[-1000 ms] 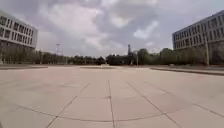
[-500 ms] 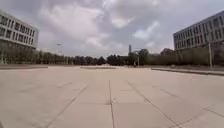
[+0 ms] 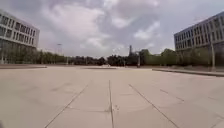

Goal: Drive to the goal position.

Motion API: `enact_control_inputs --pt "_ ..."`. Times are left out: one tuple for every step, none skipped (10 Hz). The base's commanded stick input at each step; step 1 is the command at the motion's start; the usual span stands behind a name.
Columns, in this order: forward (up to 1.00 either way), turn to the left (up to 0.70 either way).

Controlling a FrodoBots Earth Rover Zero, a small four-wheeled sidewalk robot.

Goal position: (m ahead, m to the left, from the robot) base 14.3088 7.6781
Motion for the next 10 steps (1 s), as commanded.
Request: enact_control_inputs --pt "0.50 -0.02" --pt "0.50 -0.02" --pt "0.50 -0.02" --pt "0.50 -0.02" --pt "0.50 -0.02" --pt "0.50 -0.02" --pt "0.50 -0.02" --pt "0.50 -0.02" --pt "0.50 -0.02" --pt "0.50 -0.02"
